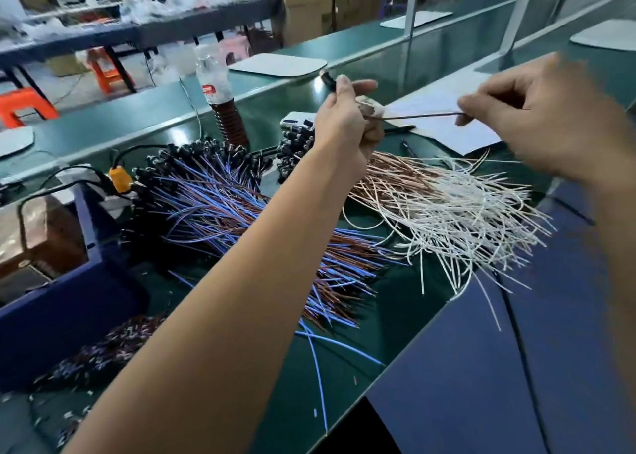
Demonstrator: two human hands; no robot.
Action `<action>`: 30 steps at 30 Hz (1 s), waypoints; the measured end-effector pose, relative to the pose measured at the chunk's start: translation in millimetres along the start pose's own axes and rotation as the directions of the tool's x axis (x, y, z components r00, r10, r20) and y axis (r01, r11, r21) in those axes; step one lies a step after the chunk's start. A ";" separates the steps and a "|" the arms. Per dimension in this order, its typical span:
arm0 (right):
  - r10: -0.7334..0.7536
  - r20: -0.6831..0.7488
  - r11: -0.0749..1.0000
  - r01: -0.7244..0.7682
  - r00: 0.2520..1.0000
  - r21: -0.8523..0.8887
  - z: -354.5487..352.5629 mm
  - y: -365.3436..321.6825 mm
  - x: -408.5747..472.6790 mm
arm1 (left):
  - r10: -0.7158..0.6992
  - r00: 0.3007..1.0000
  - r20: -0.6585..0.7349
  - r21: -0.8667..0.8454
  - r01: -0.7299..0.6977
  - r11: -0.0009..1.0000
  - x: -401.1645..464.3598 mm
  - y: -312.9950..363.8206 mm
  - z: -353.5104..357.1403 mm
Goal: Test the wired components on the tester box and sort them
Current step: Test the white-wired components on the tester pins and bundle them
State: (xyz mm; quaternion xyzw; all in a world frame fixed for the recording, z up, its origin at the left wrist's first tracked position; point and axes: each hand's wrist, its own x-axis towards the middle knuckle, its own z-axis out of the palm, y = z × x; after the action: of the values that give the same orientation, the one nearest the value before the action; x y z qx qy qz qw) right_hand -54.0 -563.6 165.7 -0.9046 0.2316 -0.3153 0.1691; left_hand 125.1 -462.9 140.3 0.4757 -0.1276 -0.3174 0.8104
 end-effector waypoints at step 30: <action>-0.536 0.350 0.841 0.452 0.768 0.298 211.6 -270.2 -104.8 | -0.374 0.908 0.189 0.725 0.127 0.677 -233.1 106.8 -297.2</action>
State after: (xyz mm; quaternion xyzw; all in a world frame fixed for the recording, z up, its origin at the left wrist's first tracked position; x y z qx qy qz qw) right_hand 95.0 -248.9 78.9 -0.9582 -0.0898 -0.1676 0.2137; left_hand 139.7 -72.7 100.5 0.7003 -0.3008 -0.4282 0.4856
